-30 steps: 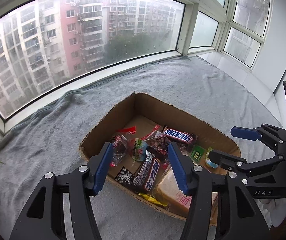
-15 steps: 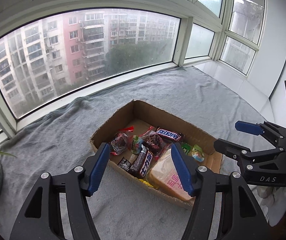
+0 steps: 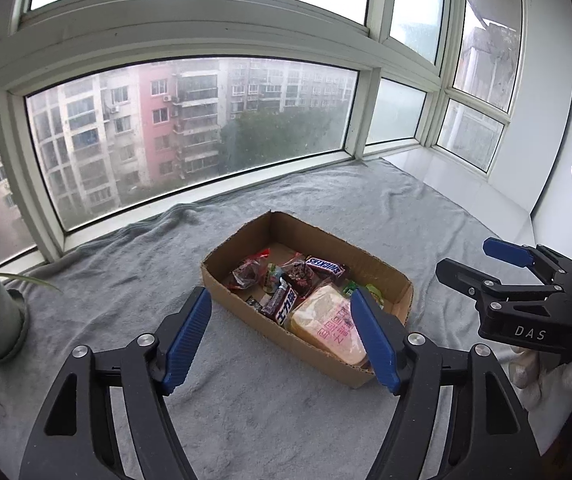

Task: Organize snacks

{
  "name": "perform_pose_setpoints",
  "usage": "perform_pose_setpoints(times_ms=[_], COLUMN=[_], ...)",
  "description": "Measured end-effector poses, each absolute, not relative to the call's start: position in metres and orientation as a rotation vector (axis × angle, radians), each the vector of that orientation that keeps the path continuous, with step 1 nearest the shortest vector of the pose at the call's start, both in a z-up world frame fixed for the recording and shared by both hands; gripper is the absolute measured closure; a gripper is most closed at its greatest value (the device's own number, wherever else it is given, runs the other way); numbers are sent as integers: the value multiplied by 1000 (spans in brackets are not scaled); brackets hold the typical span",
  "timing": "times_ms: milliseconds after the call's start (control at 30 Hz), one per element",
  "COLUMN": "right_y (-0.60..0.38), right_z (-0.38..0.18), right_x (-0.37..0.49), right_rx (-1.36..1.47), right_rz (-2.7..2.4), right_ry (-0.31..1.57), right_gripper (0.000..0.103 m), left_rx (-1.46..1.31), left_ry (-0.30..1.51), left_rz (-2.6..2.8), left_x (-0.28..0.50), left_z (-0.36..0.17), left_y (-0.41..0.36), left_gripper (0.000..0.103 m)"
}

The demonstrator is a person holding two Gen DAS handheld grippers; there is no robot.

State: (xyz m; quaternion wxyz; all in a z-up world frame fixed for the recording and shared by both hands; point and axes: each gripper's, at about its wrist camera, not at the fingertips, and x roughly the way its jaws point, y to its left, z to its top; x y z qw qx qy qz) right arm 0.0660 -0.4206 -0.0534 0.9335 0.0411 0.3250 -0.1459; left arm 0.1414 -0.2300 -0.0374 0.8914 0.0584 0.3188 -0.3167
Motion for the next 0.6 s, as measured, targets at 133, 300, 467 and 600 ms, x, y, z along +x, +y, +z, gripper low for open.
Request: perform_pose_setpoints(times_ms=[133, 300, 467, 600], right_y=[-409, -401, -393, -388], right_z=[-48, -42, -39, -37], right_x=[52, 40, 37, 36], right_rx=[83, 102, 79, 74], right_rz=[-306, -304, -304, -297], right_ry=[643, 620, 615, 610], right_gripper=[8, 8, 8, 8], left_rx=[115, 96, 102, 99], left_ry=[635, 620, 615, 605], left_rz=[-638, -609, -595, -585], left_x=[126, 111, 101, 95], left_z=[-32, -28, -26, -21], left_y=[-219, -208, -202, -198], left_gripper=[31, 26, 26, 25])
